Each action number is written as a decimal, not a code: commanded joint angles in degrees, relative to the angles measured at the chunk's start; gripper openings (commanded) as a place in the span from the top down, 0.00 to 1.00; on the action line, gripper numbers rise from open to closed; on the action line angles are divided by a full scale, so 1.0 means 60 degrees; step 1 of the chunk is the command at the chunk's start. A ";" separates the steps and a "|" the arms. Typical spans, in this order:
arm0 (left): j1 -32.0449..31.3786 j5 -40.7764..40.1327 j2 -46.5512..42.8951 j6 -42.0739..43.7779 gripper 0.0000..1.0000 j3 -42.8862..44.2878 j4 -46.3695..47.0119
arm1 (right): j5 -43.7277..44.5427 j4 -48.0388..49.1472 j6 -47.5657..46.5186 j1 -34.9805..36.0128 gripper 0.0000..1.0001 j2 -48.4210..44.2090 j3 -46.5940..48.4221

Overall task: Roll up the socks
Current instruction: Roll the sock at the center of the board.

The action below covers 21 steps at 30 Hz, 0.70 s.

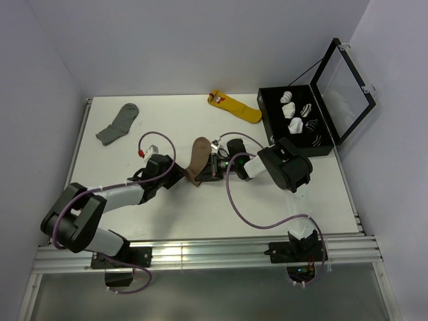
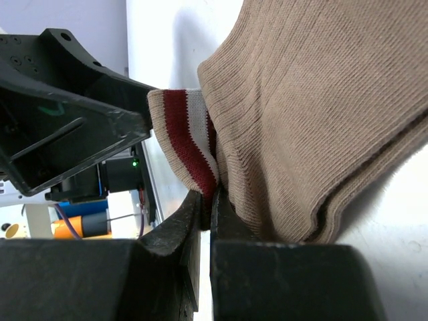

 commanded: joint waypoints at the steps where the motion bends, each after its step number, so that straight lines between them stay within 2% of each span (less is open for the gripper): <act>1: -0.0069 -0.0092 -0.0292 -0.0124 0.44 -0.0194 0.1172 | 0.0150 -0.0641 -0.0165 -0.0074 1.00 0.0374 0.0169; 6: -0.0055 0.0025 0.0411 -0.0095 0.46 0.0127 0.1130 | 0.0164 -0.0685 -0.0107 -0.0074 1.00 0.0432 0.0228; 12: -0.0069 -0.0106 0.1143 -0.0051 0.54 0.0405 0.0911 | 0.0106 -0.0803 -0.0107 -0.0075 1.00 0.0447 0.0316; 18: -0.0069 -0.0004 0.1744 0.0022 0.69 0.0713 0.0515 | 0.0252 -0.1342 -0.0398 -0.0075 1.00 0.0213 0.0404; 19: -0.0069 0.0025 0.1803 0.0051 0.73 0.0757 0.0398 | 0.0325 -0.1519 -0.0661 -0.0074 1.00 0.0126 0.0448; 20: -0.0069 0.0069 0.1920 0.0081 0.83 0.0801 0.0325 | 0.0485 -0.1810 -0.0779 -0.0074 0.97 -0.0049 0.0462; 21: -0.0069 0.0099 0.1979 0.0095 0.83 0.0831 0.0266 | 0.0559 -0.1944 -0.0896 -0.0074 0.95 -0.0138 0.0448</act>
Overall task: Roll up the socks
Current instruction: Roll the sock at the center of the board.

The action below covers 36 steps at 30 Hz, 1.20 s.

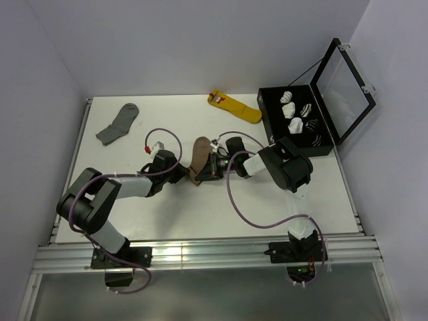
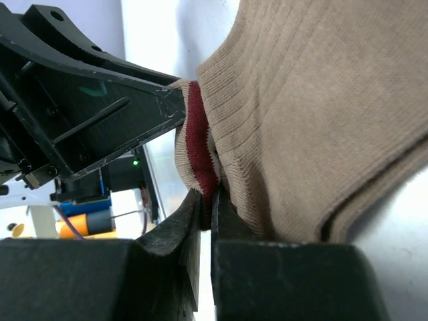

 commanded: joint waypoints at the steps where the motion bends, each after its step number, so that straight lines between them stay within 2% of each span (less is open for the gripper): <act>1: -0.0040 0.0044 0.0489 0.0157 0.88 0.0233 -0.0769 | 0.0793 -0.1376 -0.1049 -0.0038 0.93 -0.0313 0.0098; 4: -0.0040 0.0190 0.0665 0.0230 0.98 0.0351 -0.1061 | 0.1436 -0.1918 -0.1678 0.0049 0.77 -0.0884 -0.0032; 5: -0.0040 0.0234 0.0694 0.0274 0.99 0.0452 -0.1193 | 0.1699 -0.2065 -0.1885 0.0093 0.66 -0.1089 -0.0092; 8: -0.0040 0.0235 0.0739 0.0538 1.00 0.0716 -0.1939 | 0.3076 -0.2607 -0.2734 0.0327 0.49 -0.2215 -0.0413; 11: -0.0040 0.0074 0.0709 0.0889 1.00 0.1257 -0.2950 | 0.4890 -0.3178 -0.3700 0.0809 0.43 -0.3417 -0.0605; 13: -0.0040 -0.0058 0.0709 0.1152 1.00 0.1478 -0.3783 | 0.6510 -0.3618 -0.4620 0.1205 0.41 -0.4089 -0.0634; 17: -0.0069 -0.0029 0.0520 0.1388 1.00 0.1742 -0.4489 | 0.8639 -0.3737 -0.5840 0.2450 0.41 -0.4518 -0.0707; 23: -0.0069 0.0118 0.0197 0.1578 1.00 0.1830 -0.5046 | 1.0427 -0.3165 -0.6998 0.3901 0.39 -0.4475 -0.0839; 30: -0.0069 0.0191 -0.0052 0.1710 1.00 0.1904 -0.5383 | 1.1515 -0.2975 -0.7688 0.4927 0.39 -0.3729 -0.0532; 36: -0.0069 0.0249 -0.0009 0.1740 1.00 0.2064 -0.5428 | 1.1648 -0.2784 -0.8244 0.5323 0.45 -0.3333 -0.0532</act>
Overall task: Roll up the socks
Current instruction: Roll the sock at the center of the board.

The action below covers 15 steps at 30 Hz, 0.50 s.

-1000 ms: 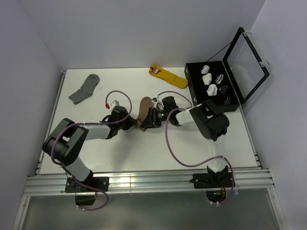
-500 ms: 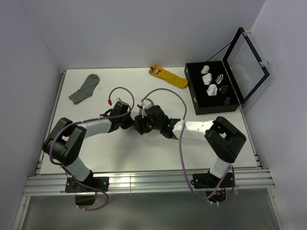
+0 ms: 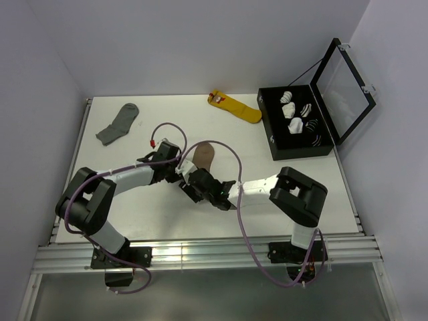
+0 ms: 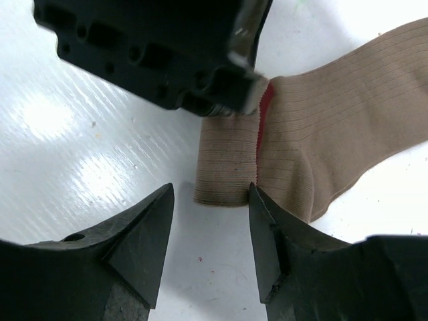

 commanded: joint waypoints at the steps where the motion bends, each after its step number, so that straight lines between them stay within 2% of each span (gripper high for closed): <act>1: -0.0058 0.0027 0.0086 0.0381 1.00 0.0130 -0.1035 | 0.0610 0.0483 -0.0496 0.0136 0.45 0.0299 0.0255; 6: -0.0058 0.0247 0.0072 0.0366 1.00 0.0189 -0.0976 | 0.0698 0.0543 -0.0657 0.0282 0.51 0.0666 0.0372; 9: -0.0044 0.0306 0.0014 0.0352 1.00 0.0175 -0.0947 | 0.0757 0.0455 -0.0643 0.0297 0.62 0.0915 0.0446; 10: -0.0058 0.0306 -0.0059 0.0337 0.99 0.0160 -0.0947 | 0.0743 0.0469 -0.0628 0.0297 0.72 0.0930 0.0417; 11: -0.0058 0.0291 -0.0103 0.0322 0.93 0.0131 -0.0932 | 0.0685 0.0455 -0.0614 0.0297 0.76 0.0945 0.0402; 13: -0.0058 0.0175 -0.0410 0.0249 0.86 0.0014 -0.0844 | 0.0655 0.0236 -0.0511 0.0283 0.95 0.0930 0.0489; 14: -0.0044 0.0116 -0.0542 0.0220 0.78 -0.0045 -0.0815 | 0.0510 -0.0084 -0.0453 0.0268 1.00 0.0901 0.0533; 15: -0.0044 0.0028 -0.0790 0.0191 0.72 -0.0074 -0.0786 | 0.0233 -0.0175 -0.0293 0.0210 1.00 0.0756 0.0548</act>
